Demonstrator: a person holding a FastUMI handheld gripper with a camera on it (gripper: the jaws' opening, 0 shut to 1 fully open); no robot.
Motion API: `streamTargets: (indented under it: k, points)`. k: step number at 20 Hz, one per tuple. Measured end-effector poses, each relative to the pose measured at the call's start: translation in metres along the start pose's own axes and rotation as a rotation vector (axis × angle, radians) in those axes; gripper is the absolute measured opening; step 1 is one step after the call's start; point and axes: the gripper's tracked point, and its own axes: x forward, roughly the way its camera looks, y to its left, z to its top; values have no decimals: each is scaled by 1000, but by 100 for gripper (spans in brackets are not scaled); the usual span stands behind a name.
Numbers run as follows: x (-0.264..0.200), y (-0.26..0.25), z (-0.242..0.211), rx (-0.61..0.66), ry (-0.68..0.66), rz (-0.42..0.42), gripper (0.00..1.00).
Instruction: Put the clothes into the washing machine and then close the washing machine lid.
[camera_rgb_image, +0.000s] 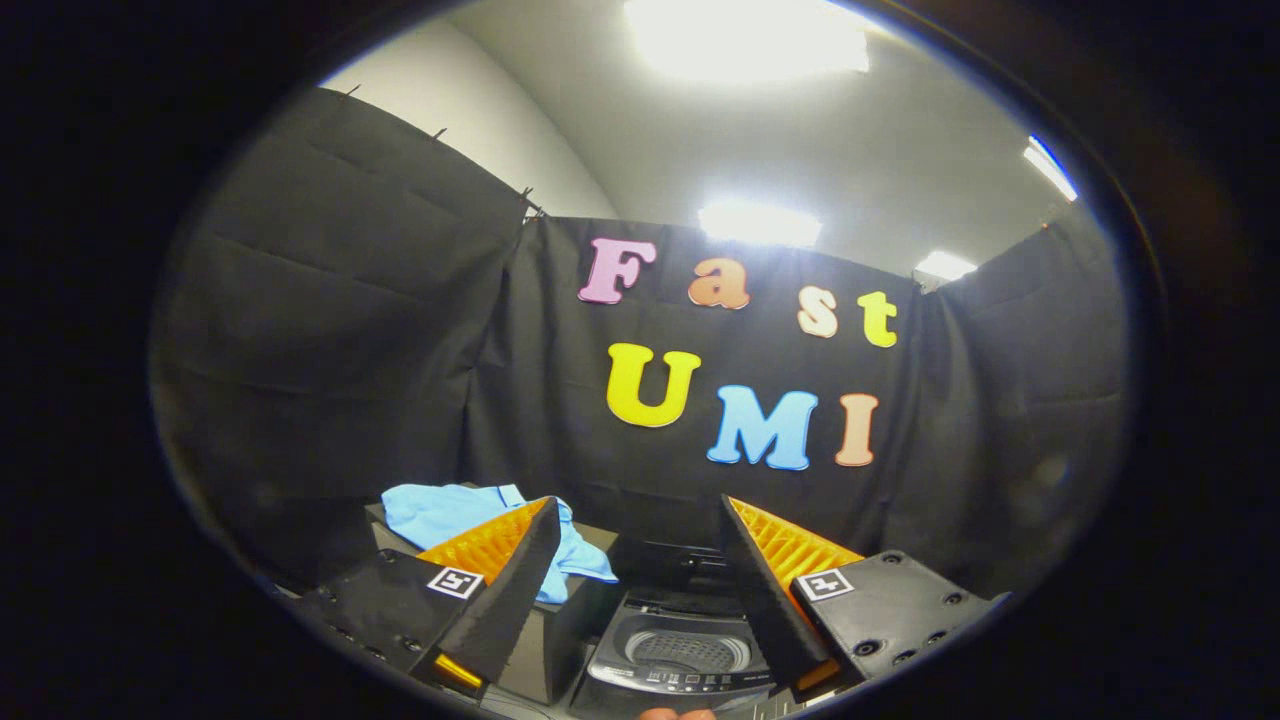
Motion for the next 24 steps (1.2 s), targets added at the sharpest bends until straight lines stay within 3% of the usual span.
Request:
streamTargets:
  k: [4, 15, 20, 24]
  points:
    - [35, 17, 4, -4, 37, 23, 98]
    - [153, 111, -27, 40, 242, 227, 98]
    - [215, 154, -73, 148, 363, 240, 98]
    - [253, 181, -100, 117, 417, 242, 98]
